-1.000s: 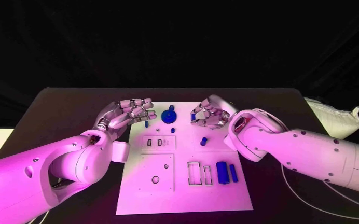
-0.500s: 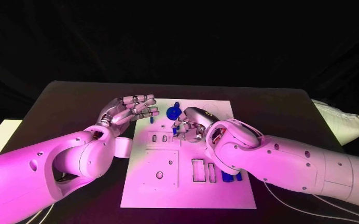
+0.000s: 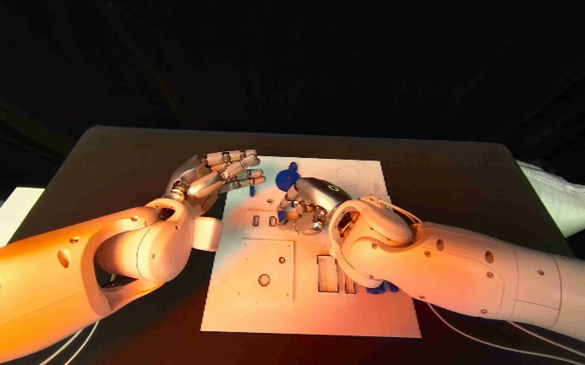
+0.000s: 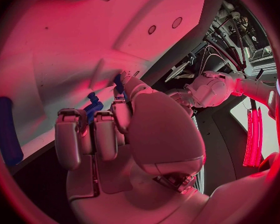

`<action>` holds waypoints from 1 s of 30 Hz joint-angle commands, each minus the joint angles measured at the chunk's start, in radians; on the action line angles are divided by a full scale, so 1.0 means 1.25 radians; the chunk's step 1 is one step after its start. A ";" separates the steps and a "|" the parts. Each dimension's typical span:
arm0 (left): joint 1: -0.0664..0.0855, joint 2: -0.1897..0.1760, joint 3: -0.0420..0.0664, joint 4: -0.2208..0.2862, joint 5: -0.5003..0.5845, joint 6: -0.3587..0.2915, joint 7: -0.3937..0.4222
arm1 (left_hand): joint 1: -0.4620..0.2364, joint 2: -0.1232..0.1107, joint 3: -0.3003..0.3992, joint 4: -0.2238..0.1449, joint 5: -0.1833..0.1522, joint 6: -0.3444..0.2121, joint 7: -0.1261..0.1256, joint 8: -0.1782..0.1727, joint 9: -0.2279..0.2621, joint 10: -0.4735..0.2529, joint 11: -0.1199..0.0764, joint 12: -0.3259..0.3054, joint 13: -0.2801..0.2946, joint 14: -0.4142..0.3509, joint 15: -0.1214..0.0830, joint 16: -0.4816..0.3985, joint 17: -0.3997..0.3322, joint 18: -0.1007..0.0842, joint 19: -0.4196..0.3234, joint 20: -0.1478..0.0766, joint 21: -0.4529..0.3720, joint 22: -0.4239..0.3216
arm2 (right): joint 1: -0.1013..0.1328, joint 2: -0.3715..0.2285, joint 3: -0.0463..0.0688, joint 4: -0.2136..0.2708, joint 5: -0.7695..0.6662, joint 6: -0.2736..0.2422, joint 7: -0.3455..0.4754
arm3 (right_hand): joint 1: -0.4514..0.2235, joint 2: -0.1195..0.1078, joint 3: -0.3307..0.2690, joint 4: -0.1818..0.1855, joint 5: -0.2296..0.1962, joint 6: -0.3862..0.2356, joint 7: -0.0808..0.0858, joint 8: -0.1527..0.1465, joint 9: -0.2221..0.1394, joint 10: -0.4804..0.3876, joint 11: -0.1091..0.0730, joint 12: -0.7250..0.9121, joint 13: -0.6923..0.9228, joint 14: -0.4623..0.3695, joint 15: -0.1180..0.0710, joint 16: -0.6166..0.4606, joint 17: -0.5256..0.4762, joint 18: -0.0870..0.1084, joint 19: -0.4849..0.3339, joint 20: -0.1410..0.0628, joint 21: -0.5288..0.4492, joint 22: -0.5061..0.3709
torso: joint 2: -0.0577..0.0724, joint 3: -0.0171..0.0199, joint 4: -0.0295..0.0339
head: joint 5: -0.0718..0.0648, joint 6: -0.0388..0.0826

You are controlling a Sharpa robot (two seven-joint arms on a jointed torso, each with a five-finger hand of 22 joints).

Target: Assemble the parts on the task board

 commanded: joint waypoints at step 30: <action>0.000 0.002 0.001 0.000 0.007 0.016 0.003 | -0.009 -0.001 0.006 -0.002 0.000 -0.005 0.013 -0.003 -0.001 -0.005 0.001 0.000 -0.001 0.005 0.000 -0.005 0.001 0.009 0.004 -0.002 -0.005 -0.001 | -0.005 0.003 -0.007 -0.004 -0.045 0.036 -0.020 | -0.050 -0.073 -0.023 -0.003 0.054 -0.076 0.028 -0.033 -0.010 -0.038 0.011 -0.088 -0.068 0.052 0.015 -0.031 0.052 0.005 -0.033 0.014 -0.025 0.038 | 0.000 -0.0003 -0.0013 | 0.005 -0.010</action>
